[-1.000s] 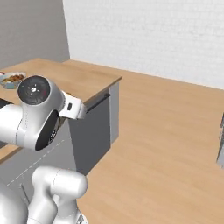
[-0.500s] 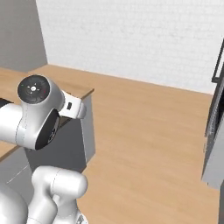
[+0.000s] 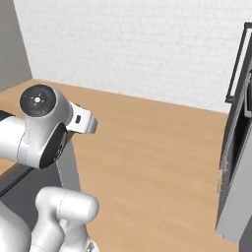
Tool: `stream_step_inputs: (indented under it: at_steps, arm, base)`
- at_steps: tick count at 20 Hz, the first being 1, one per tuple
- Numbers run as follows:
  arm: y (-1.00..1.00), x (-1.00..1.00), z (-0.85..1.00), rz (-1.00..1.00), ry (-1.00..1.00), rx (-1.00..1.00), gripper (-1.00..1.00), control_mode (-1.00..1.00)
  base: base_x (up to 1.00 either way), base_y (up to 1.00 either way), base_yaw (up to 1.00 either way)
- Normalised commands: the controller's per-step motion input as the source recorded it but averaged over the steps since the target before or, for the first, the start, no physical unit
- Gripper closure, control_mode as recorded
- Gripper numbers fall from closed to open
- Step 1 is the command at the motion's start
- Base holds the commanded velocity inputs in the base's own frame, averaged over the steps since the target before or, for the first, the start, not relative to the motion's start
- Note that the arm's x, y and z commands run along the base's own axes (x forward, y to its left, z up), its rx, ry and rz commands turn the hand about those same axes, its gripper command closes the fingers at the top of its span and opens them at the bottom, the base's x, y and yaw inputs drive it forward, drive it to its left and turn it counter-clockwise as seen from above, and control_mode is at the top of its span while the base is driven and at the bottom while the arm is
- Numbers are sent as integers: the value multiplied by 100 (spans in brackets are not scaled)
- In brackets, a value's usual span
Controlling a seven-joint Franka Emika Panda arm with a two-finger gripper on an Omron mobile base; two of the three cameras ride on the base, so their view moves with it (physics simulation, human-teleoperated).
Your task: Start the toaster. Once the lever pops up, take the bread to the plate on the dining counter.
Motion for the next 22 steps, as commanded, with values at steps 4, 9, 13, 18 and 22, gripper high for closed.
stream_step_inputs:
  at_steps: [4,9,13,18,22]
  arm:
    - [0,0,0,0,0,0,100,100]
    - [0,0,0,0,0,0,100,100]
    - [0,0,0,0,0,0,100,100]
    - [0,0,0,0,0,0,100,100]
    - [0,0,0,0,0,0,100,100]
  base:
    - [100,-7,-5]
    - [100,0,0]
    - [100,0,0]
    - [100,0,6]
    - [100,0,33]
